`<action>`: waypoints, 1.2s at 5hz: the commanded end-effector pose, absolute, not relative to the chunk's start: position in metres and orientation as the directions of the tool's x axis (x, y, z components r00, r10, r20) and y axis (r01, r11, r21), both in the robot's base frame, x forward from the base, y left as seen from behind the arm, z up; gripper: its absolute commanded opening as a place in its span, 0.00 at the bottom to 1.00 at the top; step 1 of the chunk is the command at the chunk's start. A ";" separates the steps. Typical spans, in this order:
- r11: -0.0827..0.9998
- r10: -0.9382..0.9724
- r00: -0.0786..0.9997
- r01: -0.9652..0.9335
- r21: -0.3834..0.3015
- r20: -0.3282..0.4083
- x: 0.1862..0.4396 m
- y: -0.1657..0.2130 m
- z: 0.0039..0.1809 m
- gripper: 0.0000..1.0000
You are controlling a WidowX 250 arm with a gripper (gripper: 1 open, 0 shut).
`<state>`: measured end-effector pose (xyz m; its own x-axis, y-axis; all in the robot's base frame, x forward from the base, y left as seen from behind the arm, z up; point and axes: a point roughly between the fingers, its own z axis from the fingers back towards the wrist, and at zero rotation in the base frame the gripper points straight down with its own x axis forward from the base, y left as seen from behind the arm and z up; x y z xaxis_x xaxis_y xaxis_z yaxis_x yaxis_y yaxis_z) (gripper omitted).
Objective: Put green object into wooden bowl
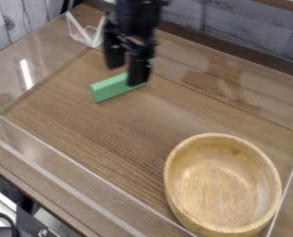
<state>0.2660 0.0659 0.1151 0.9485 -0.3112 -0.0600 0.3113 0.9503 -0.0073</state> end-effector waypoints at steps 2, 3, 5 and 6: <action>0.954 -0.298 0.953 0.294 0.065 0.055 0.270 0.092 0.096 1.00; 0.969 -0.239 0.969 0.234 0.078 0.067 0.270 0.096 0.078 1.00; 0.963 -0.262 0.961 0.254 0.089 0.091 0.288 0.107 0.068 1.00; 0.954 -0.294 0.951 0.287 0.086 0.098 0.300 0.112 0.073 1.00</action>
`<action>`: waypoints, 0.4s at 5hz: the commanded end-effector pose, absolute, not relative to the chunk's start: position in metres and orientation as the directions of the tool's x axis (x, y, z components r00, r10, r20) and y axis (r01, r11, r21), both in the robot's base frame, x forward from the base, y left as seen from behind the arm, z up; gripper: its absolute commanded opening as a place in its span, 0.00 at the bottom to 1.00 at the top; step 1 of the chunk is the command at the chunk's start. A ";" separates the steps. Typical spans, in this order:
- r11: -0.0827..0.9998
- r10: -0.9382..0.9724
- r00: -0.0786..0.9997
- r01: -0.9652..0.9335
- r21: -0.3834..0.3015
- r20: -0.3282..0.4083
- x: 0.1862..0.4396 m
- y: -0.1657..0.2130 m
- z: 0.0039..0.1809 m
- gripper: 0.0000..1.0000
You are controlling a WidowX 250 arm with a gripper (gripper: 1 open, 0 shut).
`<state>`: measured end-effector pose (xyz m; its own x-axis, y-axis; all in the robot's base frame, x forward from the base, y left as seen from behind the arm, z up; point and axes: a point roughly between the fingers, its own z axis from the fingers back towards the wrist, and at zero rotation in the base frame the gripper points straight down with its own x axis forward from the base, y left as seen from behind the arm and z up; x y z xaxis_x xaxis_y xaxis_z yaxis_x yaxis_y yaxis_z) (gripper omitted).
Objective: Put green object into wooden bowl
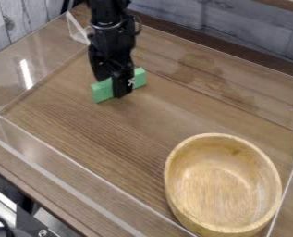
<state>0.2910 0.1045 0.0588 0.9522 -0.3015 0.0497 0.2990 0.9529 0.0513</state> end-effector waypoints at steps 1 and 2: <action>0.960 -0.275 0.956 0.267 0.085 0.103 0.310 0.115 0.071 1.00; 0.965 -0.256 0.961 0.247 0.085 0.103 0.318 0.118 0.069 1.00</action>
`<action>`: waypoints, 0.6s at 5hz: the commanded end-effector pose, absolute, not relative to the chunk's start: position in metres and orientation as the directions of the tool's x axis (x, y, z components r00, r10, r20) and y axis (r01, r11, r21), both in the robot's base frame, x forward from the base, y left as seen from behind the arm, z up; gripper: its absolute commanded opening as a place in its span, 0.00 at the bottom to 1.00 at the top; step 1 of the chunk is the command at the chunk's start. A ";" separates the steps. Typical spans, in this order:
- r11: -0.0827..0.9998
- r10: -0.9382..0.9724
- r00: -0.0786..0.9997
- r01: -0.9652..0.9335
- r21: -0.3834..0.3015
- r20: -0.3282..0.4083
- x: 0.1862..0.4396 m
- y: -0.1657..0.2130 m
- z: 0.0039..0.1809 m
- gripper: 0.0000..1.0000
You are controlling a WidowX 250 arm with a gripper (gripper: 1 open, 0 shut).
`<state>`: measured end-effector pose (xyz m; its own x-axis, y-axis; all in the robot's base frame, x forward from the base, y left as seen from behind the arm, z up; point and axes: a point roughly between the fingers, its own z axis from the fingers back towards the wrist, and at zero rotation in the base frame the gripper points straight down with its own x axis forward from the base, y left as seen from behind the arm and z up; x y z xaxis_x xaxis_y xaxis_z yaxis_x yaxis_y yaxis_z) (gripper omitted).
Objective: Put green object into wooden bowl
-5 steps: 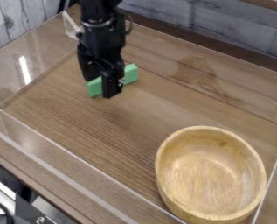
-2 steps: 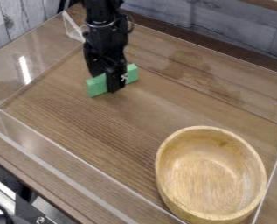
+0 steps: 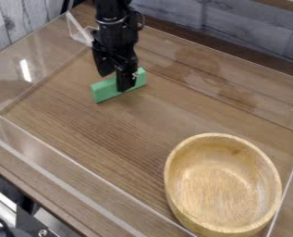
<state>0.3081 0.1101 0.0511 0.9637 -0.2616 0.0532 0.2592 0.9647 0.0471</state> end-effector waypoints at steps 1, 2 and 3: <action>0.962 -0.268 0.958 0.260 0.084 0.100 0.318 0.120 0.063 1.00; 0.960 -0.276 0.956 0.269 0.078 0.104 0.317 0.121 0.059 1.00; 0.958 -0.283 0.953 0.276 0.070 0.106 0.316 0.123 0.056 1.00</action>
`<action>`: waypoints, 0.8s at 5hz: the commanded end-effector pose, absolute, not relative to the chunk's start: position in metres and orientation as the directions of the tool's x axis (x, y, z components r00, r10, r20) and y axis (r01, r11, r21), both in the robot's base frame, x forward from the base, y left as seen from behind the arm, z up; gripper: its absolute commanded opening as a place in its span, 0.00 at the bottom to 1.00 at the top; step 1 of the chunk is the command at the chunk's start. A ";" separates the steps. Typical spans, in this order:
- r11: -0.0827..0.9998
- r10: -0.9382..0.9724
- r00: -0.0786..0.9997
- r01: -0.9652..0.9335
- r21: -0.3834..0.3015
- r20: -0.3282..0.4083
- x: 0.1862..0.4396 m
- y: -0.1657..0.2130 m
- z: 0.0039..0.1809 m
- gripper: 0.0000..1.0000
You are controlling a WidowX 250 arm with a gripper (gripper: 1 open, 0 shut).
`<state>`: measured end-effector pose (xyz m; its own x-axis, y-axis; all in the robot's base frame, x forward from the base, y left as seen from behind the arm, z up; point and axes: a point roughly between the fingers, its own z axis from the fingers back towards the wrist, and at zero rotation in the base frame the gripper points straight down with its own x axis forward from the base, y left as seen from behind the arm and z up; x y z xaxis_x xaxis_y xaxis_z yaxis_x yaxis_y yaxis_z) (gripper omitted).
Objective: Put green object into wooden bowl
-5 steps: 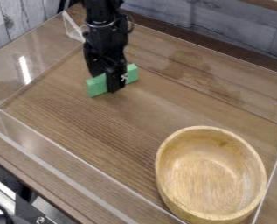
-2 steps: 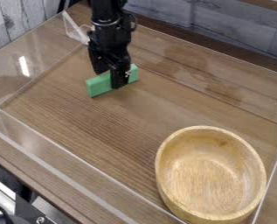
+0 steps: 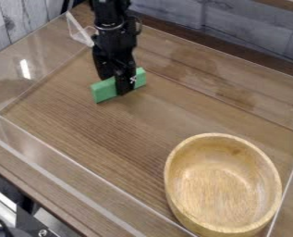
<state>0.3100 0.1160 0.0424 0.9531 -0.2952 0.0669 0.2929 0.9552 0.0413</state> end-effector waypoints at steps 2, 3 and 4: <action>0.955 -0.295 0.949 0.291 0.051 0.112 0.307 0.127 0.032 1.00; 0.956 -0.292 0.950 0.290 0.039 0.114 0.309 0.134 0.041 0.00; 0.959 -0.280 0.953 0.282 0.001 0.118 0.310 0.139 0.053 0.00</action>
